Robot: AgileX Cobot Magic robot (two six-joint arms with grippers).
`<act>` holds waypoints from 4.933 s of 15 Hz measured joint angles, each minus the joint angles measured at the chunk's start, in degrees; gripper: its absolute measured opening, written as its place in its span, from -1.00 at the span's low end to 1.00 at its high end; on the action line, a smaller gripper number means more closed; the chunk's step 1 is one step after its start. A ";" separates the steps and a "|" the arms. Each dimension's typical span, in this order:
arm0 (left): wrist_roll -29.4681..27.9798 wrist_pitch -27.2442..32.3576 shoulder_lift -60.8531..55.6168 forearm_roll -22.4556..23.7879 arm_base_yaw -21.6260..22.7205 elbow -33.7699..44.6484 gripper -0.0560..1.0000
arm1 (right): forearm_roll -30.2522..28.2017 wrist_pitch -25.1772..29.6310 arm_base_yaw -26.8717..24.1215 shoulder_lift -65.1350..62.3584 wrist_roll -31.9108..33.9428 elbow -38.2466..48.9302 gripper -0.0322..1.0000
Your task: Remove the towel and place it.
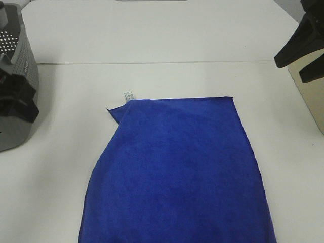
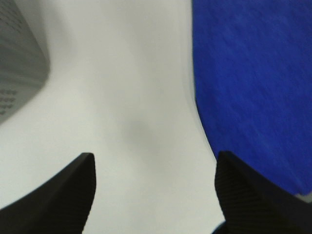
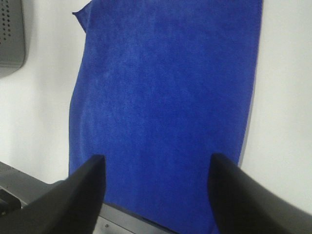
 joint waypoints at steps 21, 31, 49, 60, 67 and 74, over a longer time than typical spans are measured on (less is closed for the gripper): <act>16.50 -1.55 50.82 -25.21 10.49 -37.87 0.32 | -9.34 -3.38 0.00 37.70 1.66 -28.99 0.25; 16.84 -9.74 57.12 -28.25 10.49 -38.85 0.32 | -9.63 -5.10 0.00 50.42 1.89 -35.47 0.25; 28.19 -7.28 61.65 -46.07 9.00 -42.86 0.31 | 4.64 -5.04 0.17 54.20 -6.07 -36.15 0.25; 28.82 -8.14 63.54 -41.48 6.82 -45.49 -0.65 | 6.53 -8.37 3.78 56.49 -7.51 -36.78 -0.66; 32.37 -7.91 63.48 -38.67 6.59 -46.24 -0.89 | 5.84 -10.08 3.90 55.98 -7.62 -36.61 -0.91; 32.89 -2.29 63.88 -28.07 6.36 -60.56 -0.89 | 4.07 -16.16 4.01 52.20 -10.37 -38.56 -0.91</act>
